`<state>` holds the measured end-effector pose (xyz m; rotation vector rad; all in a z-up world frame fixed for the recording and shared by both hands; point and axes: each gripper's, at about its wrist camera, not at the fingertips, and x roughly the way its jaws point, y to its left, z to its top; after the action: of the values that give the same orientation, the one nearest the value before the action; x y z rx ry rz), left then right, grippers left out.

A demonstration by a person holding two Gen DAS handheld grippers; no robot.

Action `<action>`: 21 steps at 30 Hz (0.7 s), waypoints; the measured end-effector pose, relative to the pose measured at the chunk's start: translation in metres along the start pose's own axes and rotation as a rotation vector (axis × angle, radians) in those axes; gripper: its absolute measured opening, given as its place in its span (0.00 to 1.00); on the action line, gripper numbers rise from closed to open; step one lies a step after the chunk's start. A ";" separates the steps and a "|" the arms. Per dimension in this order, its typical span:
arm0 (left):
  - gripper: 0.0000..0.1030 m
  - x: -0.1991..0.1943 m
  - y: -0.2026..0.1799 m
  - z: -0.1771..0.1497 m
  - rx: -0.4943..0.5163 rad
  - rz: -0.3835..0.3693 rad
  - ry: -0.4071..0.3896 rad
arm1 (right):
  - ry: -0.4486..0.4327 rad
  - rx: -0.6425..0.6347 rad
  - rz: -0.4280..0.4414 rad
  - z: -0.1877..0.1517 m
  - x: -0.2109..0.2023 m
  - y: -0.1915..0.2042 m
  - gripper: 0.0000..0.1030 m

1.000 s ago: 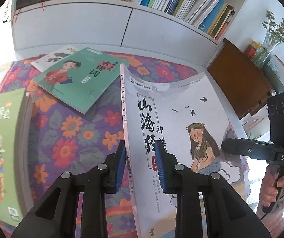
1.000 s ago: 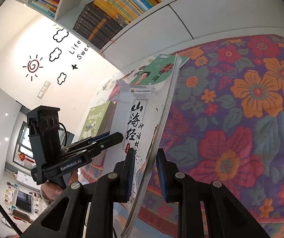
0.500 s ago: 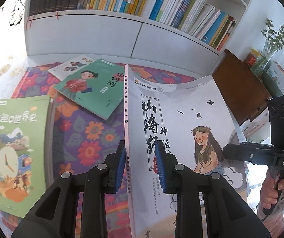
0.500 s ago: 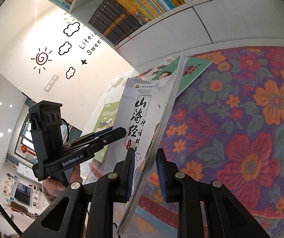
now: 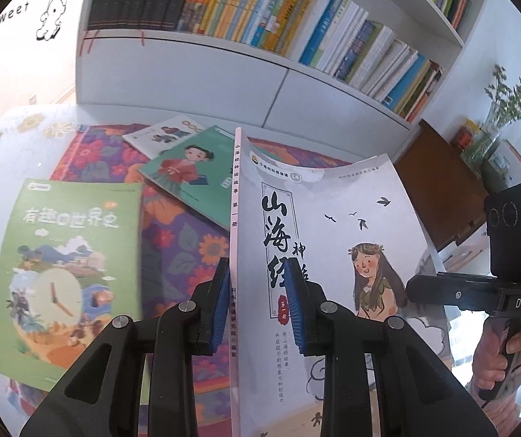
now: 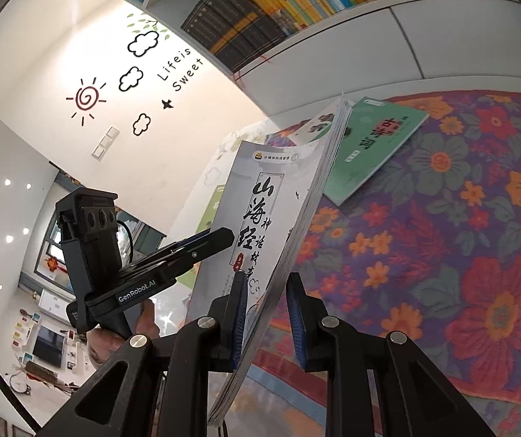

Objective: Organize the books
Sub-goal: 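Carry the white book with the left gripper and lower it onto the stack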

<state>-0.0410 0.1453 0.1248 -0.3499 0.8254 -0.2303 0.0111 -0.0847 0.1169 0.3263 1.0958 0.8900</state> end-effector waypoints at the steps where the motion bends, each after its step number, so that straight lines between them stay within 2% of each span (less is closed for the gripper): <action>1: 0.24 -0.001 0.006 0.001 -0.008 0.005 -0.001 | 0.003 -0.004 0.003 0.002 0.003 0.004 0.22; 13: 0.24 -0.030 0.063 0.008 -0.063 0.047 -0.044 | 0.043 -0.062 0.039 0.022 0.052 0.048 0.22; 21: 0.27 -0.044 0.105 0.015 -0.086 0.072 -0.067 | 0.104 -0.067 0.061 0.038 0.101 0.063 0.22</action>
<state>-0.0516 0.2598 0.1227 -0.4057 0.7814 -0.1158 0.0326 0.0385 0.1105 0.2608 1.1540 1.0046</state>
